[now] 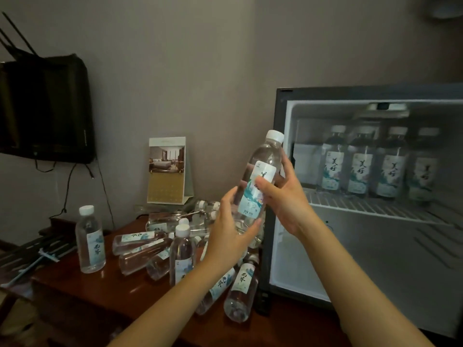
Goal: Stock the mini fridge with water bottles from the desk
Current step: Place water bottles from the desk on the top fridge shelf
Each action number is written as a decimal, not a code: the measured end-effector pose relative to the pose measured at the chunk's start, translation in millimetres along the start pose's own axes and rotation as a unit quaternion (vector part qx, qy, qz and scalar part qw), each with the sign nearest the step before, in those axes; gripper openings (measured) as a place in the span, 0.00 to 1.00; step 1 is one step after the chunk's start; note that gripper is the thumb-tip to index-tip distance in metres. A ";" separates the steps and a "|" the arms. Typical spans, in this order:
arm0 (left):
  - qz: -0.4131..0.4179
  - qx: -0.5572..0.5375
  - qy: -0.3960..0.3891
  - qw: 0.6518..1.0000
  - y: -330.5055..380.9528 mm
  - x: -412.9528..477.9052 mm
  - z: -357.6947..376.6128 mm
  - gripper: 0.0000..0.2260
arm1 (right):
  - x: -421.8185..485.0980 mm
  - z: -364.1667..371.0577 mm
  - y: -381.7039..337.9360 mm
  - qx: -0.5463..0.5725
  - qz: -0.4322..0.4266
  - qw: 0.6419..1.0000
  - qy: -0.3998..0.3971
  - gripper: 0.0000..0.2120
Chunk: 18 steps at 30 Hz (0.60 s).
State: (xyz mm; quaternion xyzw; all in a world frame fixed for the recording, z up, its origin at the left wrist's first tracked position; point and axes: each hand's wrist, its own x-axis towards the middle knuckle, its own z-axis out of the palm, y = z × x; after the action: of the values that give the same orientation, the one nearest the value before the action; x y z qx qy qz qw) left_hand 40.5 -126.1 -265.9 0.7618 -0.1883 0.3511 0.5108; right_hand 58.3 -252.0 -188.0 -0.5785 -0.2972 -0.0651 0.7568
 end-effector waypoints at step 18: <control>0.038 0.092 0.010 0.995 43.5 65.5 118.2 0.35 | 0.4 -98.2 -32.4 -0.241 -0.070 0.959 0.128 0.31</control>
State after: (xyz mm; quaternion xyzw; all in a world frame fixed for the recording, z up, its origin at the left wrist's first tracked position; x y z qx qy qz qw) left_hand 97.6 -246.8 -217.6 0.7944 -0.1794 0.3936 0.4263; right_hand 81.1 -352.1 -175.8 -0.7086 -0.2132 -0.2610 0.6199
